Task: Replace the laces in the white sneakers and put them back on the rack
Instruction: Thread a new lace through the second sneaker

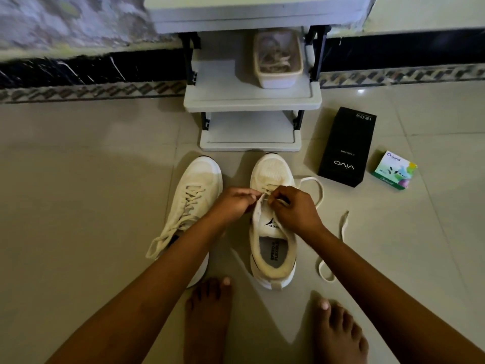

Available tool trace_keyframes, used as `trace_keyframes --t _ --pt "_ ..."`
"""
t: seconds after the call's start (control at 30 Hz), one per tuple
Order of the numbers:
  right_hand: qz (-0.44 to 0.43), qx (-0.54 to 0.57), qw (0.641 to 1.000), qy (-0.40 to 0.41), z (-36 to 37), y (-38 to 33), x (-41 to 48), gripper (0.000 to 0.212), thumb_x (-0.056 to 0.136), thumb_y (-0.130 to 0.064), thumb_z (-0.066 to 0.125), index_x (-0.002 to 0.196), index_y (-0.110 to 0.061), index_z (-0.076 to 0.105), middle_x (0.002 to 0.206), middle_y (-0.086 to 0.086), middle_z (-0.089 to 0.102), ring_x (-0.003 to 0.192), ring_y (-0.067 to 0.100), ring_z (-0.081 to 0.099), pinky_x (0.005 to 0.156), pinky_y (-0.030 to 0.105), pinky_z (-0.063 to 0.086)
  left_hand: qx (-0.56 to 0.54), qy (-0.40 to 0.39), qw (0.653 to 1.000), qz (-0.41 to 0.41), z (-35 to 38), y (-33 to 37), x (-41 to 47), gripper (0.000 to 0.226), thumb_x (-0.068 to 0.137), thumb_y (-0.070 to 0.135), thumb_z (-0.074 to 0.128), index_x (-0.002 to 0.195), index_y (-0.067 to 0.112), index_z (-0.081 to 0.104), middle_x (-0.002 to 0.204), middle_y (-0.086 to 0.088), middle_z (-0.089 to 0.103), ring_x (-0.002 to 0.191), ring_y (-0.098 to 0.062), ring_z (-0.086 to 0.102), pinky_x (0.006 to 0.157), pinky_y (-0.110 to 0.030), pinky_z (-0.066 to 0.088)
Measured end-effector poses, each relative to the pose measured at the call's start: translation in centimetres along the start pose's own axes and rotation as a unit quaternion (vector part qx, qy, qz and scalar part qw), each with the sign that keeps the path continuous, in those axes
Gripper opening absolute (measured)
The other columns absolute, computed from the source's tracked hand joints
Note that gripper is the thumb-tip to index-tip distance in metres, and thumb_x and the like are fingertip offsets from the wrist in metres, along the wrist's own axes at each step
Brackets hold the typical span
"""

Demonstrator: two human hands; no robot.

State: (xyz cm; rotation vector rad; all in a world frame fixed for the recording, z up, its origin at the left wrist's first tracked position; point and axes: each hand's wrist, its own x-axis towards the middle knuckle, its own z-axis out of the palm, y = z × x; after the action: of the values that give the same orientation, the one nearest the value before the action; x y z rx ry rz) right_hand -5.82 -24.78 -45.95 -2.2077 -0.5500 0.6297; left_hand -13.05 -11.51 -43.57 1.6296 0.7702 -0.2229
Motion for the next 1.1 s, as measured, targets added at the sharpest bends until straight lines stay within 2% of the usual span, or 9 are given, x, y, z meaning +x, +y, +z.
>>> trace_keyframes --t 0.2,0.3,0.47,0.63,0.8,0.9,0.93,1.0,1.1 --pt "0.069 0.065 0.995 -0.012 0.2 -0.3 0.2 0.014 0.092 -0.020 0.056 0.100 -0.016 0.066 0.108 0.006 0.064 0.100 0.024 0.058 0.087 0.032 0.047 0.014 0.011 0.999 0.028 0.1 -0.9 0.5 0.027 0.092 0.000 0.053 0.117 0.002 0.063 0.116 -0.014 0.064 0.104 -0.019 0.059 0.094 -0.027 0.048" --pt "0.071 0.043 0.996 0.015 0.7 -0.3 0.1 0.018 0.092 -0.023 0.056 0.105 -0.016 0.067 0.111 0.005 0.065 0.100 0.022 0.058 0.078 0.025 0.042 0.037 0.037 0.997 0.050 0.4 -1.3 0.9 0.022 0.089 0.004 0.060 0.110 0.005 0.067 0.110 -0.011 0.067 0.104 -0.021 0.061 0.098 -0.034 0.048" --pt "0.060 0.012 0.998 0.035 0.6 -0.2 0.0 0.015 0.089 -0.017 0.058 0.099 -0.015 0.069 0.106 0.004 0.067 0.098 0.022 0.060 0.073 0.022 0.037 0.109 0.079 0.984 0.114 1.4 -1.7 1.4 0.013 0.084 0.005 0.066 0.097 0.003 0.068 0.092 -0.001 0.065 0.085 -0.010 0.058 0.071 -0.003 0.042" --pt "0.053 -0.029 0.998 0.027 0.7 -0.5 -0.2 0.023 0.091 -0.016 0.055 0.109 -0.013 0.068 0.115 0.004 0.064 0.104 0.022 0.057 0.073 0.021 0.034 0.112 0.083 0.982 0.123 1.5 -1.7 1.7 0.012 0.083 0.005 0.068 0.095 0.001 0.069 0.092 -0.003 0.066 0.083 -0.009 0.058 0.068 -0.001 0.040" --pt "-0.001 -0.054 0.997 0.052 0.6 -0.2 -0.5 0.025 0.089 -0.020 0.060 0.112 -0.012 0.066 0.117 0.010 0.059 0.106 0.027 0.054 0.080 0.026 0.039 0.066 0.074 0.988 0.121 1.2 -1.8 1.8 0.003 0.087 0.006 0.063 0.087 0.007 0.066 0.088 -0.004 0.065 0.081 -0.011 0.059 0.078 -0.020 0.048" --pt "-0.032 -0.124 0.991 0.042 0.2 0.7 -0.6 0.056 0.085 -0.043 0.059 0.132 -0.015 0.049 0.135 0.008 0.047 0.122 0.027 0.042 0.097 0.034 0.035 0.092 0.085 0.987 0.102 1.1 -1.7 2.0 0.011 0.093 0.011 0.054 0.084 0.016 0.057 0.094 -0.004 0.064 0.087 -0.015 0.060 0.084 -0.026 0.050" --pt "-0.032 -0.127 0.991 0.024 -0.2 1.0 -0.5 0.064 0.083 -0.049 0.054 0.137 -0.015 0.044 0.142 0.006 0.043 0.127 0.025 0.040 0.101 0.033 0.033 0.072 0.092 0.987 0.107 0.9 -1.1 1.8 0.014 0.096 0.013 0.049 0.083 0.018 0.052 0.098 -0.008 0.065 0.092 -0.018 0.061 0.087 -0.030 0.051" --pt "-0.031 -0.114 0.993 -0.003 -0.7 1.4 -0.4 0.068 0.085 -0.053 0.049 0.141 -0.017 0.039 0.146 0.003 0.039 0.130 0.023 0.040 0.103 0.033 0.034 -0.046 0.093 0.987 0.123 0.5 1.2 0.8 0.018 0.099 0.013 0.040 0.083 0.018 0.046 0.096 -0.009 0.067 0.089 -0.014 0.065 0.078 -0.021 0.055" --pt "-0.038 -0.133 0.990 -0.010 -0.9 1.7 -0.4 0.071 0.085 -0.061 0.044 0.143 -0.020 0.037 0.148 0.001 0.038 0.133 0.021 0.037 0.108 0.036 0.031 -0.226 0.083 0.955 0.175 -1.2 5.1 -0.3 0.018 0.101 0.013 0.035 0.088 0.017 0.045 0.072 0.003 0.061 0.070 -0.010 0.062 0.077 -0.026 0.055"
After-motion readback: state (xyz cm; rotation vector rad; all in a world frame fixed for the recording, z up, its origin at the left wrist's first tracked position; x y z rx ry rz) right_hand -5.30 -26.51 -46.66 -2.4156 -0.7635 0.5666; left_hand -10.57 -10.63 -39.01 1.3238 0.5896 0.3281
